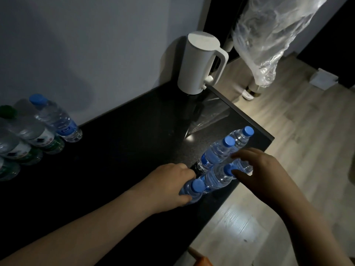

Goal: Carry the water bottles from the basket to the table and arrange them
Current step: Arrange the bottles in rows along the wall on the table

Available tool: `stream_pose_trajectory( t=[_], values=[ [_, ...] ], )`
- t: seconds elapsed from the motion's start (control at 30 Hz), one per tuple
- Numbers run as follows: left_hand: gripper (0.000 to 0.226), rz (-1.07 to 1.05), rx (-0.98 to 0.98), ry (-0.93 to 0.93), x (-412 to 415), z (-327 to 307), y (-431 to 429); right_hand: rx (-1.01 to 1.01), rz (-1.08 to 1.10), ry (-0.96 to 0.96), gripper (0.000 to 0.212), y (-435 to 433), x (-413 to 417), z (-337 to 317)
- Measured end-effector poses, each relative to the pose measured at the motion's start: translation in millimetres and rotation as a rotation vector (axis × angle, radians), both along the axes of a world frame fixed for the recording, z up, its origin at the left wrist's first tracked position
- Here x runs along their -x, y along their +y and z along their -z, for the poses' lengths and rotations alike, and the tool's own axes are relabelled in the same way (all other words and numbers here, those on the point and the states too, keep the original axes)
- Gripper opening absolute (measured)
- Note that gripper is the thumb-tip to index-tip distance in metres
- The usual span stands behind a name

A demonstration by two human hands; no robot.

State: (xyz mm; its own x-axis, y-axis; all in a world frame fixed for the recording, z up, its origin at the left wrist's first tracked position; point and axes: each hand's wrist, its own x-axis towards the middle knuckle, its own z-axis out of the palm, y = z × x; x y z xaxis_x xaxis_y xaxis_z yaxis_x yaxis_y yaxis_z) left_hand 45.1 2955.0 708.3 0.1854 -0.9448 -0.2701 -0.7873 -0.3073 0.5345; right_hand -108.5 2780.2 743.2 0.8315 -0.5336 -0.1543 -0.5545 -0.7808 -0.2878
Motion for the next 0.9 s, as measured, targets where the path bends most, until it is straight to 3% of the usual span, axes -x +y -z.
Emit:
stream_pose_trajectory(
  t=[0.9],
  values=[
    [0.034, 0.117, -0.122, -0.027, 14, 1, -37, -0.165, 0.066, -0.052, 0.048, -2, 9, 48]
  ],
)
